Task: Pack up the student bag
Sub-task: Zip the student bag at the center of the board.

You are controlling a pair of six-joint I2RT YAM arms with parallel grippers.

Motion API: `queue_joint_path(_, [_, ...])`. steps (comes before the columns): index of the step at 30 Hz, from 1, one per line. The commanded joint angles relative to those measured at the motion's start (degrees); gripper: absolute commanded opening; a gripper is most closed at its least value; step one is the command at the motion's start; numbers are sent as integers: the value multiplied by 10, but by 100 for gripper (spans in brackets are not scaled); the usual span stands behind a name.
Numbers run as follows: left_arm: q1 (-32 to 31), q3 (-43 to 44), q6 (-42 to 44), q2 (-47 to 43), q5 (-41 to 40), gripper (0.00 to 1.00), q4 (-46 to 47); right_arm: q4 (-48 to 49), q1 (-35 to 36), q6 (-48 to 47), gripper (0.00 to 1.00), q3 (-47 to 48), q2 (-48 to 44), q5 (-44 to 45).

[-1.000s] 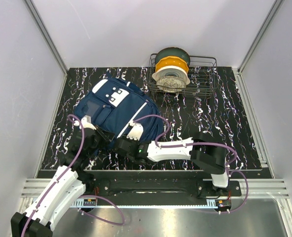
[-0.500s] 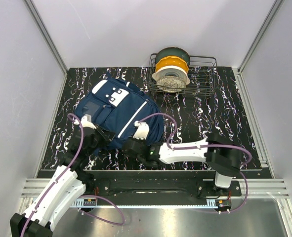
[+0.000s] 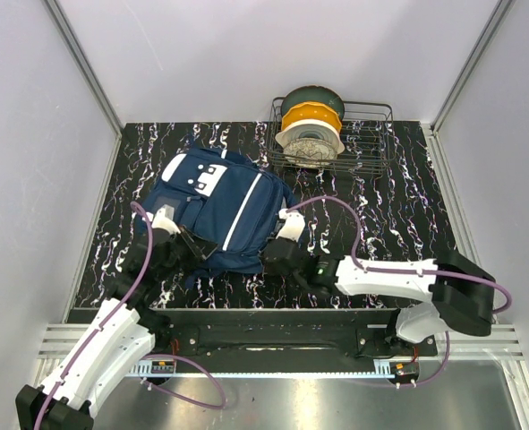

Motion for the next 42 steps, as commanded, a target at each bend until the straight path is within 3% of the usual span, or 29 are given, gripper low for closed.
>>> queue_joint_path(1, [18, 28, 72, -10, -50, 0, -35, -56, -71, -120, 0, -38, -63, 141])
queue_joint_path(2, [18, 28, 73, -7, -52, 0, -36, -45, -71, -167, 0, -40, -69, 134])
queue_joint_path(7, [24, 42, 77, -5, -60, 0, -53, -28, -72, -225, 0, -44, -96, 154])
queue_joint_path(9, [27, 49, 82, -4, -76, 0, -57, -8, -86, -242, 0, -56, -115, 73])
queue_joint_path(10, [29, 49, 83, -3, -77, 0, -58, 1, -101, -232, 0, -61, -138, -34])
queue_joint_path(11, [30, 50, 83, 0, -76, 0, -56, 4, -109, -217, 0, -63, -149, -65])
queue_joint_path(15, [34, 50, 77, 13, -66, 0, -36, -11, -110, -146, 0, -61, -160, -170])
queue_joint_path(19, [35, 49, 74, 19, -48, 0, -14, -33, -110, -115, 0, -51, -143, -212])
queue_joint_path(21, [36, 44, 70, 21, -27, 0, -5, -10, -110, -92, 12, -49, -128, -233])
queue_joint_path(22, [36, 43, 69, 23, -19, 0, 3, 2, -109, -68, 27, -46, -120, -270])
queue_joint_path(24, [36, 42, 62, 25, 6, 0, 8, 24, -103, -34, 38, -28, -89, -297])
queue_joint_path(26, [35, 41, 53, 26, 25, 0, 12, 53, -74, 11, 48, -14, -67, -291])
queue_joint_path(29, [36, 46, 48, 22, 60, 0, 20, 77, -21, 43, 55, 11, -26, -245])
queue_joint_path(37, [36, 102, 37, 13, 98, 0, -12, 120, -7, 112, 61, 28, 39, -187])
queue_joint_path(42, [36, 116, 51, 12, 93, 0, -30, 68, -12, 105, 60, 65, 63, -145])
